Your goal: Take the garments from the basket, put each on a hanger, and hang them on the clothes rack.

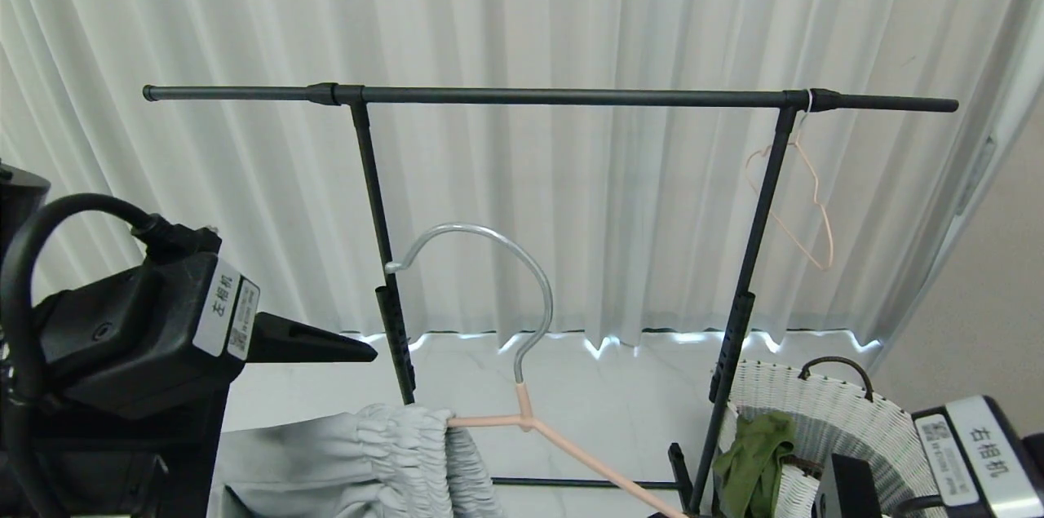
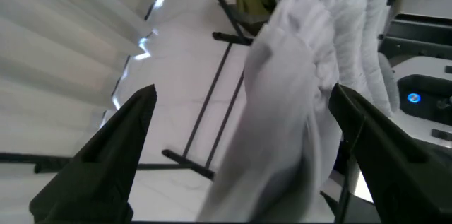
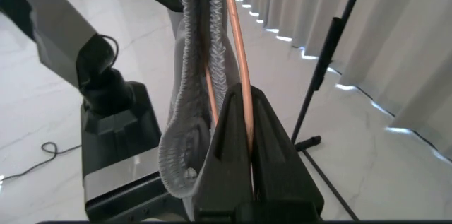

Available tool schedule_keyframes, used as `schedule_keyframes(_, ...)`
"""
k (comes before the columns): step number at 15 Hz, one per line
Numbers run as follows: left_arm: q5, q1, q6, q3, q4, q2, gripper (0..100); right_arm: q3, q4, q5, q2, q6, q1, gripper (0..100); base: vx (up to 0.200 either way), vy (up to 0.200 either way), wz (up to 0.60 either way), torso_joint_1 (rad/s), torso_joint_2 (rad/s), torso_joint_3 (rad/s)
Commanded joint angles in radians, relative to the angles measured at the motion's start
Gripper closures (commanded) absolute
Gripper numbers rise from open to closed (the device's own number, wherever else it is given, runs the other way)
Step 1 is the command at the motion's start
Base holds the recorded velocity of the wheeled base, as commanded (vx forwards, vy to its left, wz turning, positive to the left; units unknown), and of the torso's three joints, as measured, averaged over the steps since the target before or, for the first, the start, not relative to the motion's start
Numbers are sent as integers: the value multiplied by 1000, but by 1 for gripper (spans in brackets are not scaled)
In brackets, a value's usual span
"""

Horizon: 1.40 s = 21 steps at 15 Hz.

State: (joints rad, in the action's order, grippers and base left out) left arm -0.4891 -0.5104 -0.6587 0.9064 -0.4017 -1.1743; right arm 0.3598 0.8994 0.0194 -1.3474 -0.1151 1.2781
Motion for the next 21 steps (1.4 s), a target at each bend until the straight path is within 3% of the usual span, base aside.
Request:
schedule_keyframes(1, -14, -2, 2, -6, 0, -7, 0, -1, 1, -4, 1, -1, 4, 100, 0, 0, 0, 0, 0, 0)
schedule_keyframes(7, -49, -37, 2, -60, 0, 10, 0, 10, 1, -27, 1, -1, 21, 100, 0, 0, 0, 0, 0, 0)
schedule_keyframes(8, -55, -37, 2, -60, 0, 8, 100, 11, 1, -27, 1, -1, 21, 100, 0, 0, 0, 0, 0, 0)
schedule_keyframes(15, -57, -37, 4, -66, 0, 10, 100, 7, 1, -25, 2, -5, 21, 100, 0, 0, 0, 0, 0, 0)
schedule_keyframes(16, -57, -37, 4, -66, 1, 11, 100, 4, 1, -25, 8, -3, 21, 0, 0, 0, 0, 0, 0, 0)
schedule_keyframes(21, -25, -30, 4, -84, 0, 22, 100, 2, 0, -4, 16, -3, -23, 0, 0, 0, 0, 0, 0, 0)
